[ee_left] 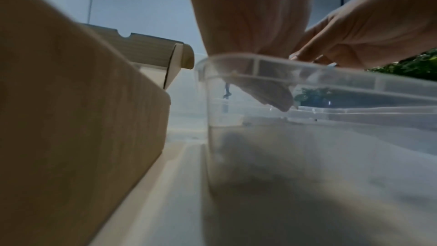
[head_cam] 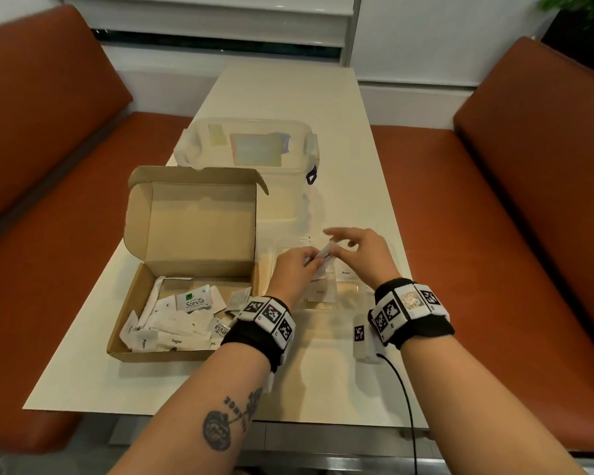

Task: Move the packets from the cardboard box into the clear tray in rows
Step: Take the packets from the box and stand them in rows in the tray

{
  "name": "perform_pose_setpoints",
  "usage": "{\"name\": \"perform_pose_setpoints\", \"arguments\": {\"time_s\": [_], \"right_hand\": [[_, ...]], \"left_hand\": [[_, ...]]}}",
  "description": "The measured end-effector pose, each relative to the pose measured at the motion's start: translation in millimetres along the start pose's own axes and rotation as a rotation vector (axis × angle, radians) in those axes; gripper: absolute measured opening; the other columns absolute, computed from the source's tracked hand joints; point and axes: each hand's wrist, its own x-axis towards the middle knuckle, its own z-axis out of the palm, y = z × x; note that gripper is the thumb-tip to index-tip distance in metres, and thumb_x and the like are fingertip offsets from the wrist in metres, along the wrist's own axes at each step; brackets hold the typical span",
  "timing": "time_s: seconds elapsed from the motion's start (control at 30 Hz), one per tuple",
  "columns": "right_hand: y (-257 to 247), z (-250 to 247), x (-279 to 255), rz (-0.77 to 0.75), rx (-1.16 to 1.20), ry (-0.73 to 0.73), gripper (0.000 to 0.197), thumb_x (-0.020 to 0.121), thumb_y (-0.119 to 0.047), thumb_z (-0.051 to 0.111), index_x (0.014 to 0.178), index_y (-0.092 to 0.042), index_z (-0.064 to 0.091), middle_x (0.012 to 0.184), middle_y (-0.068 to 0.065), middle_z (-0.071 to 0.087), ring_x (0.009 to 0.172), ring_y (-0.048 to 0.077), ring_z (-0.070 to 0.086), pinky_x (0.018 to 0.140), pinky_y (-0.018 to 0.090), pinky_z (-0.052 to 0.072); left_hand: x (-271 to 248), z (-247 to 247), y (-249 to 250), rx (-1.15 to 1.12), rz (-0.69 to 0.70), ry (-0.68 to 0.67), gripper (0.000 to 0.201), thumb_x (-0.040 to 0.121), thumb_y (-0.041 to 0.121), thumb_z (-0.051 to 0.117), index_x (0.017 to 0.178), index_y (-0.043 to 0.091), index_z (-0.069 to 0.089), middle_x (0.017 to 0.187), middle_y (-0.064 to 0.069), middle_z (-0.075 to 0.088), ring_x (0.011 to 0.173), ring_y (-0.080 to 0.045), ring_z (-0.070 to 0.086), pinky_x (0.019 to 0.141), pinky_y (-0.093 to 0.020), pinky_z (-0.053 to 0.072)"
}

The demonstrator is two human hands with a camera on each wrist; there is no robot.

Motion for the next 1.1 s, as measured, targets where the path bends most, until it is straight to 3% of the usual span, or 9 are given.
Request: {"name": "perform_pose_setpoints", "arguments": {"time_s": [0.13, 0.2, 0.3, 0.47, 0.57, 0.67, 0.77, 0.97, 1.1], "right_hand": [[4, 0, -1, 0.055, 0.023, -0.045, 0.007, 0.082, -0.012, 0.068, 0.086, -0.016, 0.072, 0.076, -0.001, 0.066, 0.072, 0.01, 0.056, 0.06, 0.006, 0.04], [7, -1, -3, 0.106, 0.078, -0.03, 0.005, 0.079, -0.008, 0.069, 0.082, -0.013, 0.069, 0.075, 0.006, 0.068, 0.072, 0.014, 0.06, 0.065, 0.019, 0.047], [20, -6, -5, 0.184, 0.075, 0.072, 0.012, 0.077, -0.004, 0.07, 0.084, -0.012, 0.065, 0.075, 0.014, 0.068, 0.073, 0.021, 0.063, 0.067, 0.026, 0.046], [38, -4, -10, 0.259, -0.072, 0.087, 0.003, 0.084, -0.016, 0.065, 0.081, -0.016, 0.067, 0.075, 0.007, 0.07, 0.079, 0.023, 0.066, 0.076, 0.035, 0.051], [45, 5, -12, 0.25, -0.137, 0.086, 0.006, 0.084, -0.019, 0.065, 0.079, -0.019, 0.066, 0.081, 0.002, 0.07, 0.086, 0.022, 0.062, 0.072, 0.03, 0.046], [49, 15, -12, 0.233, -0.211, 0.139, 0.004, 0.082, -0.02, 0.069, 0.082, -0.017, 0.071, 0.097, 0.002, 0.058, 0.101, 0.02, 0.05, 0.076, 0.025, 0.035], [51, 17, -10, 0.25, -0.242, 0.175, 0.007, 0.081, -0.022, 0.07, 0.084, -0.017, 0.073, 0.093, 0.0, 0.046, 0.102, 0.021, 0.048, 0.074, 0.025, 0.034], [49, 16, -10, 0.232, -0.3, 0.165, 0.008, 0.084, -0.019, 0.062, 0.083, -0.017, 0.07, 0.084, 0.001, 0.064, 0.095, 0.021, 0.051, 0.067, 0.026, 0.034], [50, 15, -10, 0.183, -0.414, 0.137, 0.009, 0.086, -0.024, 0.063, 0.087, -0.016, 0.066, 0.091, 0.003, 0.062, 0.098, 0.021, 0.048, 0.069, 0.028, 0.039]], "left_hand": [[-2, 2, -2, -0.025, -0.003, 0.038, 0.01, 0.092, 0.021, 0.061, 0.092, 0.022, 0.071, 0.079, 0.011, 0.062, 0.075, 0.003, 0.054, 0.065, -0.009, 0.039], [-3, 2, -2, -0.075, -0.008, 0.073, 0.013, 0.092, 0.02, 0.061, 0.1, 0.019, 0.072, 0.089, 0.006, 0.065, 0.084, -0.004, 0.057, 0.076, -0.015, 0.045], [-4, 2, -3, -0.103, -0.002, 0.162, 0.018, 0.093, 0.02, 0.06, 0.107, 0.018, 0.071, 0.105, 0.0, 0.065, 0.096, -0.008, 0.055, 0.087, -0.019, 0.042], [-5, 5, -3, -0.111, 0.019, 0.248, 0.021, 0.094, 0.019, 0.058, 0.112, 0.015, 0.069, 0.112, -0.005, 0.063, 0.098, -0.006, 0.053, 0.082, -0.006, 0.034], [-5, 6, -4, -0.105, 0.014, 0.243, 0.022, 0.095, 0.019, 0.057, 0.113, 0.015, 0.069, 0.114, -0.005, 0.063, 0.099, -0.006, 0.053, 0.086, -0.011, 0.036], [-4, 5, -5, -0.1, 0.012, 0.245, 0.022, 0.095, 0.019, 0.057, 0.113, 0.016, 0.069, 0.114, -0.005, 0.063, 0.099, -0.005, 0.053, 0.087, -0.012, 0.036], [-4, 6, -6, -0.089, 0.014, 0.246, 0.022, 0.095, 0.02, 0.057, 0.113, 0.016, 0.069, 0.114, -0.004, 0.064, 0.098, -0.004, 0.053, 0.085, -0.009, 0.035], [-4, 5, -6, -0.092, 0.014, 0.237, 0.022, 0.095, 0.02, 0.057, 0.113, 0.016, 0.069, 0.113, -0.004, 0.064, 0.099, -0.005, 0.053, 0.088, -0.013, 0.037], [-4, 5, -6, -0.101, 0.012, 0.228, 0.022, 0.095, 0.019, 0.057, 0.113, 0.015, 0.068, 0.114, -0.004, 0.064, 0.1, -0.007, 0.055, 0.09, -0.014, 0.038]]}}
